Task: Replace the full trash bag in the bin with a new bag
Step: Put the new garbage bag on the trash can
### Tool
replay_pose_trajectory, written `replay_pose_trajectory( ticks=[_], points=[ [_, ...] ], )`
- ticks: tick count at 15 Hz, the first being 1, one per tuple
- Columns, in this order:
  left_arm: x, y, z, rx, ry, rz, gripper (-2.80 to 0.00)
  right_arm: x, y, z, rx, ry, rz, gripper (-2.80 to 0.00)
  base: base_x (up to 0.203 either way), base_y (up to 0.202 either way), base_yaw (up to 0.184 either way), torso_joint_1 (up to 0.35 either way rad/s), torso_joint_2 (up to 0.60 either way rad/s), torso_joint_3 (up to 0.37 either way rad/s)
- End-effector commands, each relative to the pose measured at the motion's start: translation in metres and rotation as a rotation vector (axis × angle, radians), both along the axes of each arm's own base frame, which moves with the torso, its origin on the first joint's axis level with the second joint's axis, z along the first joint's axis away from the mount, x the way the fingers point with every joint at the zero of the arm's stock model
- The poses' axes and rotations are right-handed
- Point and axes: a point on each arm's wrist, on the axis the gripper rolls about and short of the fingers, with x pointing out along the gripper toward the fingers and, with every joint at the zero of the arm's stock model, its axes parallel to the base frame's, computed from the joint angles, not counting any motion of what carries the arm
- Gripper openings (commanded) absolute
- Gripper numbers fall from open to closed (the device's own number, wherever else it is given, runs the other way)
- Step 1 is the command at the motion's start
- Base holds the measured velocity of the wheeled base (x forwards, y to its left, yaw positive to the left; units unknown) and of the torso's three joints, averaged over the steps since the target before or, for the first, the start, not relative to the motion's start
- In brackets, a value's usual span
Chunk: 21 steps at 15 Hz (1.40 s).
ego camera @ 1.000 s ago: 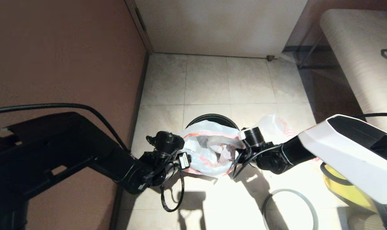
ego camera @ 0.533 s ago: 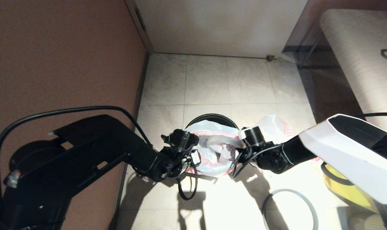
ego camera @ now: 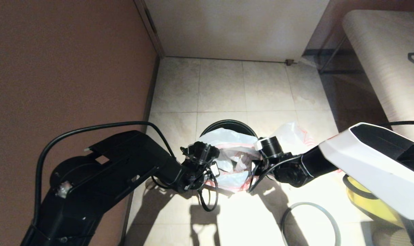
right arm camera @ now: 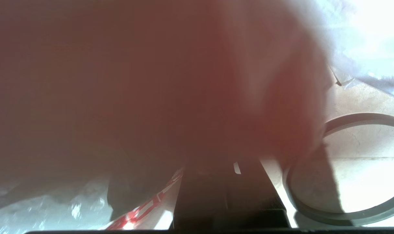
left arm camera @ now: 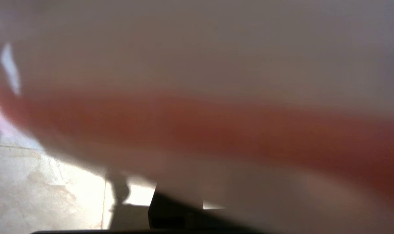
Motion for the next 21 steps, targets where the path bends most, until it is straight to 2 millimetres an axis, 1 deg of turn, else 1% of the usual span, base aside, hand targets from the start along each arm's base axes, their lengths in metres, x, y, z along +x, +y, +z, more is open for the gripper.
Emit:
replay_pose_trajectory(
  ticks=[1, 2, 4, 5, 6, 7, 8, 10, 11, 14, 16, 17, 19, 21],
  points=[
    [0.005, 0.006, -0.001, -0.005, -0.002, 0.017, -2.80, -0.003, 0.004, 0.003, 0.007, -0.009, 0.011, -2.80, 0.000, 0.000, 0.000, 0.000, 0.00, 0.000],
    [0.008, 0.011, 0.005, -0.014, -0.015, 0.031, -2.80, -0.005, 0.007, 0.006, 0.006, -0.017, 0.013, -2.80, 0.000, 0.000, 0.000, 0.000, 0.00, 0.000],
    [0.015, 0.027, 0.021, -0.055, -0.040, 0.094, -2.80, -0.011, 0.016, 0.016, 0.010, -0.039, 0.032, -2.80, 0.000, 0.000, 0.000, 0.000, 0.00, 0.000],
    [0.020, 0.037, 0.026, -0.071, -0.045, 0.127, -2.80, -0.014, 0.022, 0.020, 0.004, -0.050, 0.054, -2.80, 0.000, 0.000, 0.000, 0.000, 0.00, 0.000],
    [0.020, 0.039, 0.026, -0.072, -0.045, 0.133, -2.80, -0.015, 0.025, 0.022, -0.021, -0.061, 0.082, -2.80, 0.000, 0.000, 0.000, 0.000, 0.00, 0.000],
    [0.020, 0.039, 0.028, -0.074, -0.052, 0.135, -2.80, -0.014, 0.026, 0.025, -0.039, -0.076, 0.101, -2.80, 0.000, 0.000, 0.000, 0.000, 0.00, 0.000],
    [0.020, 0.040, 0.034, -0.080, -0.066, 0.140, -2.80, -0.011, 0.029, 0.030, -0.045, -0.095, 0.112, -2.80, 0.000, 0.000, 0.000, 0.000, 0.00, 0.000],
    [0.021, 0.048, 0.046, -0.092, -0.087, 0.158, -2.80, -0.003, 0.032, 0.039, -0.055, -0.128, 0.129, -2.80, 0.000, 0.000, 0.000, 0.000, 0.00, 0.000],
    [0.023, 0.052, 0.048, -0.096, -0.092, 0.170, -2.80, 0.000, 0.034, 0.039, -0.077, -0.122, 0.141, -2.80, 0.000, 0.000, 0.000, 0.000, 0.00, 0.000],
    [0.027, 0.063, 0.046, -0.096, -0.086, 0.200, -2.80, 0.004, 0.041, 0.022, -0.121, -0.082, 0.167, -2.80, 0.000, 0.000, 0.000, 0.000, 0.00, 0.000],
    [0.028, 0.063, 0.043, -0.093, -0.082, 0.201, -2.80, 0.004, 0.045, 0.016, -0.131, -0.072, 0.173, -2.80, 0.000, 0.000, 0.000, 0.000, 0.00, 0.000],
    [0.029, 0.063, 0.040, -0.090, -0.078, 0.201, -2.80, 0.001, 0.046, 0.022, -0.127, -0.073, 0.175, -2.80, 0.000, 0.000, 0.000, 0.000, 0.00, 0.000],
    [0.030, 0.062, 0.037, -0.086, -0.073, 0.201, -2.80, -0.009, 0.039, 0.040, -0.113, -0.085, 0.168, -2.80, 0.000, 0.000, 0.000, 0.000, 0.00, 0.000],
    [0.032, 0.061, 0.034, -0.084, -0.069, 0.200, -2.80, -0.018, 0.030, 0.048, -0.118, -0.073, 0.161, -2.80, 0.000, 0.000, 0.000, 0.000, 0.00, 0.000]
  ],
)
